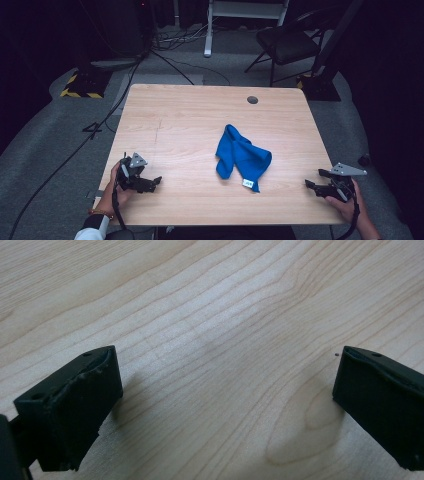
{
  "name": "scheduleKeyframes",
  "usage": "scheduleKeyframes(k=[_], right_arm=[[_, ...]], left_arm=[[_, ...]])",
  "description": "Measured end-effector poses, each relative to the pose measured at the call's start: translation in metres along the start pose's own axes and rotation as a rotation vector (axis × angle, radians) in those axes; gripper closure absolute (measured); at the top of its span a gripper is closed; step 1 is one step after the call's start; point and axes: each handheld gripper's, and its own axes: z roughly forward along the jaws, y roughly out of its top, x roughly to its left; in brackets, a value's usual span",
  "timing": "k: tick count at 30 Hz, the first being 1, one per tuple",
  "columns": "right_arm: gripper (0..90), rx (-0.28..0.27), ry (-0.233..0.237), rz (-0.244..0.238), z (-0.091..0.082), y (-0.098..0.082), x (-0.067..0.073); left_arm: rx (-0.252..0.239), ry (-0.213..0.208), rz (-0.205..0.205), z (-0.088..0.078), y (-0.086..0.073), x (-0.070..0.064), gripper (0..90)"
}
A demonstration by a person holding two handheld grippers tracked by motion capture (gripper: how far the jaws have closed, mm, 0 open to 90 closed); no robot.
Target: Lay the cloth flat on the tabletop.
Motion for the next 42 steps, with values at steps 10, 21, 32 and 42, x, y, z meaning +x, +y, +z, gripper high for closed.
scheduleKeyframes(k=[10, 21, 32, 42], right_arm=[[21.8, 0.001, -0.001, 0.0, 0.0, 0.0, 0.0], [26.1, 0.015, -0.027, -0.018, 0.0, 0.006, 0.003], [37.2, -0.045, 0.064, -0.133, 0.007, 0.047, 0.035], [48.8, -0.078, 0.176, -0.25, 0.023, 0.076, 0.08]], left_arm=[[0.0, -0.08, 0.096, 0.003, 0.003, -0.014, 0.1], [0.002, -0.093, 0.107, 0.008, 0.009, -0.023, 0.3], [0.006, -0.153, 0.179, 0.035, 0.038, -0.066, 0.3], [0.006, -0.214, 0.252, 0.059, 0.065, -0.103, 0.4]])
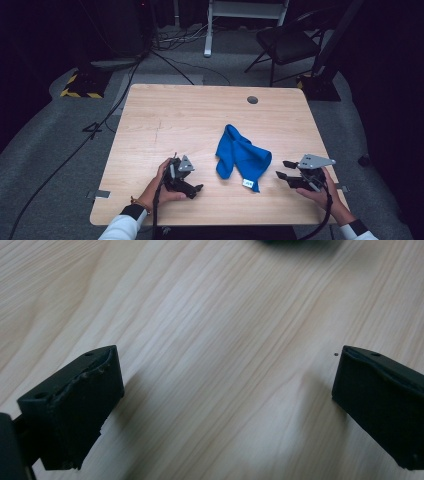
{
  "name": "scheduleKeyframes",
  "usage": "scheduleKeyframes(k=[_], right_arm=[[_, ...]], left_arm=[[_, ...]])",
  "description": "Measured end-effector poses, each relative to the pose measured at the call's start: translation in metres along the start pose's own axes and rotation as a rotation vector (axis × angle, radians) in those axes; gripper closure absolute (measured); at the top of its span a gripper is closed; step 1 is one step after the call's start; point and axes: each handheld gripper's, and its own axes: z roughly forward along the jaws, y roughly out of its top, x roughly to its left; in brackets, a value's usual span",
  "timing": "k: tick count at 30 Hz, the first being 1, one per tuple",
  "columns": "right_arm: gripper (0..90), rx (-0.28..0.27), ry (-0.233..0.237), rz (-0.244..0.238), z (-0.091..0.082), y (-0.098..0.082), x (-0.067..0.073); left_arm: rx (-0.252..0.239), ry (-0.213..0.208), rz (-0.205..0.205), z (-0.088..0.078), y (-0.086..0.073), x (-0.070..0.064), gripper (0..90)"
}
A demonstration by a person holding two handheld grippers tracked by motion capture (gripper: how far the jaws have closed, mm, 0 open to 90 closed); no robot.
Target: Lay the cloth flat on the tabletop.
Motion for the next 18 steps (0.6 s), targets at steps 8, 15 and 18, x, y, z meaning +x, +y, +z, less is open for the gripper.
scheduleKeyframes(k=[8, 15, 18], right_arm=[[58.2, 0.0, 0.045, -0.078, 0.022, 0.02, 0.021], [56.2, 0.012, 0.08, -0.085, 0.033, 0.025, 0.029], [53.9, 0.021, 0.093, -0.095, 0.038, 0.026, 0.034]], left_arm=[[-0.009, -0.032, 0.036, 0.02, 0.023, -0.016, 3.4], [-0.026, -0.046, 0.047, 0.03, 0.035, -0.024, 9.4], [-0.03, -0.037, 0.038, 0.034, 0.04, -0.026, 10.1]])
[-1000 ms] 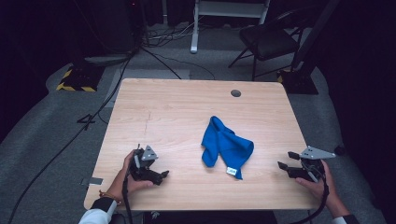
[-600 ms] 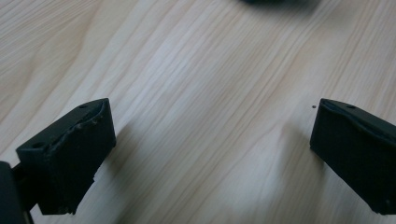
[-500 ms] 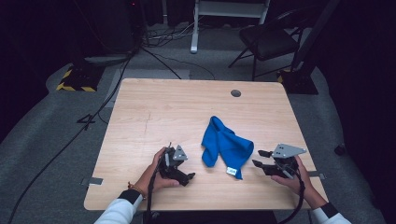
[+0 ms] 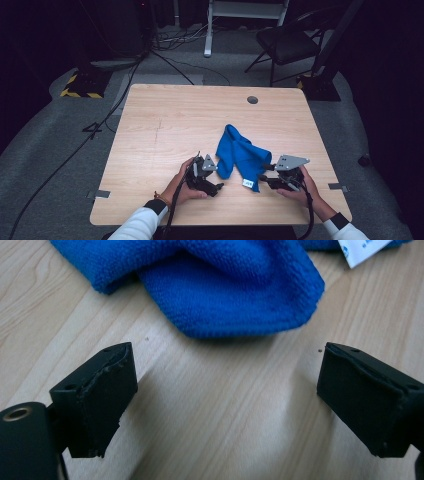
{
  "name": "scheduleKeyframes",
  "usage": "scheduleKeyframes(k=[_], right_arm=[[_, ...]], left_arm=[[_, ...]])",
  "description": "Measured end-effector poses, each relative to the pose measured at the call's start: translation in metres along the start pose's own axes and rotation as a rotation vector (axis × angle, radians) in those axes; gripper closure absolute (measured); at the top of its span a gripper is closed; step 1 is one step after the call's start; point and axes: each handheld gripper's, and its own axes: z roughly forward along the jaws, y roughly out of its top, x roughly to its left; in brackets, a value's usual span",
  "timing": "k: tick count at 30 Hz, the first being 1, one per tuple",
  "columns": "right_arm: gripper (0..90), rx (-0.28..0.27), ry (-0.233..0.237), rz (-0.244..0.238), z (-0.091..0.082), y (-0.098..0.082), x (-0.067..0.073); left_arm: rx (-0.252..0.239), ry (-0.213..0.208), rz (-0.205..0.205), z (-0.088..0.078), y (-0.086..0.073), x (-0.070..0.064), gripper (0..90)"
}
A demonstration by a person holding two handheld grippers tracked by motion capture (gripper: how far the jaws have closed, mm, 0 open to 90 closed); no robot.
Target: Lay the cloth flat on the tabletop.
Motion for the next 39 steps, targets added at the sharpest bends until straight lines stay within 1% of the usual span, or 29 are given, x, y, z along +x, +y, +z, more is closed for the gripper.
scheduleKeyframes(k=[1, 3, 6, 7, 9, 10, 11, 12, 16, 17, 19, 20, 21, 23, 24, 25, 26, 28, 30, 32, 33, 36, 39], right_arm=[[52.4, 0.013, 0.013, -0.005, 0.005, 0.001, 0.003], [51.2, 0.017, 0.011, -0.009, 0.007, 0.002, 0.004], [49.9, 0.039, 0.005, -0.015, 0.013, 0.002, 0.006], [49.9, 0.046, 0.005, -0.014, 0.014, 0.002, 0.006], [49.8, 0.055, 0.003, -0.012, 0.016, 0.0, 0.005], [49.9, 0.061, 0.001, -0.011, 0.017, -0.001, 0.004], [49.9, 0.068, 0.001, -0.008, 0.018, -0.002, 0.003], [49.9, 0.07, -0.005, -0.001, 0.018, -0.002, 0.003], [50.0, 0.079, -0.009, 0.013, 0.02, -0.004, 0.0], [50.0, 0.083, -0.008, 0.012, 0.02, -0.005, 0.0], [49.9, 0.089, -0.011, 0.011, 0.021, -0.007, -0.001], [49.8, 0.098, -0.016, 0.011, 0.022, -0.007, -0.002], [49.8, 0.1, -0.016, 0.016, 0.022, -0.008, -0.002], [49.8, 0.101, -0.017, 0.021, 0.022, -0.009, -0.003], [49.7, 0.102, -0.019, 0.019, 0.022, -0.009, -0.003], [49.8, 0.103, -0.021, 0.022, 0.022, -0.009, -0.004], [49.7, 0.106, -0.022, 0.024, 0.022, -0.009, -0.004], [49.6, 0.11, -0.023, 0.03, 0.023, -0.01, -0.006], [49.5, 0.109, -0.022, 0.04, 0.022, -0.012, -0.008], [49.4, 0.109, -0.026, 0.046, 0.022, -0.013, -0.01], [49.2, 0.108, -0.028, 0.052, 0.021, -0.013, -0.011], [48.8, 0.108, -0.027, 0.068, 0.019, -0.016, -0.015], [48.5, 0.107, -0.034, 0.077, 0.018, -0.018, -0.017]], left_arm=[[-0.002, 0.003, 0.001, 0.001, 0.002, 0.0, 13.8], [-0.009, 0.006, 0.002, 0.003, 0.004, -0.001, 15.2], [-0.014, 0.006, 0.005, 0.007, 0.009, -0.004, 16.5], [-0.016, -0.001, 0.003, 0.009, 0.011, -0.004, 17.8], [-0.031, 0.002, 0.004, 0.011, 0.014, -0.005, 20.4], [-0.042, -0.01, 0.001, 0.012, 0.015, -0.005, 21.0], [-0.05, -0.012, 0.001, 0.013, 0.017, -0.006, 21.3], [-0.055, -0.005, 0.003, 0.014, 0.018, -0.006, 21.9], [-0.07, -0.014, 0.009, 0.014, 0.022, -0.007, 30.5], [-0.077, -0.018, 0.007, 0.013, 0.022, -0.007, 36.8], [-0.093, -0.012, 0.005, 0.01, 0.022, -0.004, 43.8], [-0.101, -0.006, 0.005, 0.008, 0.022, -0.002, 52.4], [-0.108, -0.007, 0.0, 0.006, 0.022, -0.001, 56.9], [-0.131, 0.0, -0.001, 0.0, 0.022, 0.003, 64.6], [-0.138, -0.003, -0.005, -0.002, 0.021, 0.005, 65.7], [-0.138, -0.005, -0.002, -0.004, 0.021, 0.006, 70.1], [-0.141, 0.007, 0.0, -0.007, 0.021, 0.008, 72.3], [-0.158, 0.012, -0.007, -0.012, 0.021, 0.011, 75.5], [-0.161, 0.038, -0.004, -0.017, 0.02, 0.015, 78.6], [-0.167, 0.041, -0.015, -0.021, 0.018, 0.02, 79.9], [-0.168, 0.05, -0.023, -0.024, 0.017, 0.023, 80.8], [-0.162, 0.063, -0.029, -0.028, 0.013, 0.028, 81.8], [-0.143, 0.079, -0.022, -0.031, 0.01, 0.031, 81.7]])
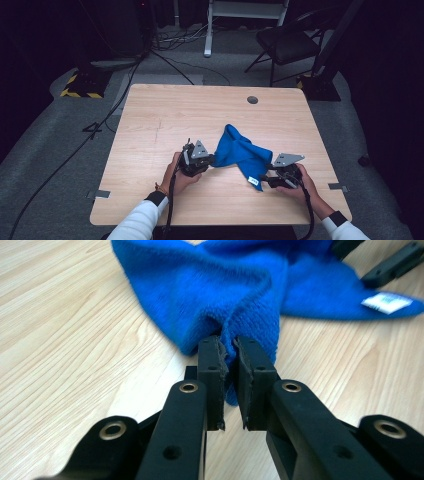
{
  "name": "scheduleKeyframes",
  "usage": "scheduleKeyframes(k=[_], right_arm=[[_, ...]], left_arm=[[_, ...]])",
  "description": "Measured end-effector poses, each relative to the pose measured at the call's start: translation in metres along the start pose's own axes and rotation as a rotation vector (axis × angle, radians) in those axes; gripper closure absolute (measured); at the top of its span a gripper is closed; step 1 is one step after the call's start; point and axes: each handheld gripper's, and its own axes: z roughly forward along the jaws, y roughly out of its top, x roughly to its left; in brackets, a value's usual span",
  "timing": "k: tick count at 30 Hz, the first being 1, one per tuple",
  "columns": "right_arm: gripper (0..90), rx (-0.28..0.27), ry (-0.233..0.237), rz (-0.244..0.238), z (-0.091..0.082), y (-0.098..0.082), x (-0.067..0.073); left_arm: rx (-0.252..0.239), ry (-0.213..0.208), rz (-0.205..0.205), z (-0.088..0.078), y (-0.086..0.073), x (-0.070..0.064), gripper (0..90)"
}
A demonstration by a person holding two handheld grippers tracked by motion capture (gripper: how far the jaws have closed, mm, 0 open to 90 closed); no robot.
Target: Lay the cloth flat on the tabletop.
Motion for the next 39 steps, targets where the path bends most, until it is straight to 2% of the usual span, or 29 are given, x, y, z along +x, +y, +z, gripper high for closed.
scheduleKeyframes(k=[16, 24, 32, 39], right_arm=[[48.1, 0.004, -0.011, 0.026, -0.009, -0.011, -0.012], [47.4, 0.011, -0.019, 0.037, -0.013, -0.014, -0.017], [46.6, 0.02, -0.03, 0.037, -0.015, -0.016, -0.02], [45.4, 0.026, -0.039, 0.042, -0.016, -0.016, -0.022]], left_arm=[[0.042, 0.025, -0.012, -0.017, -0.014, 0.015, 81.7], [0.053, 0.029, -0.014, -0.025, -0.021, 0.018, 82.8], [0.084, 0.038, -0.018, -0.034, -0.032, 0.022, 82.4], [0.101, 0.041, -0.024, -0.035, -0.035, 0.025, 81.3]])
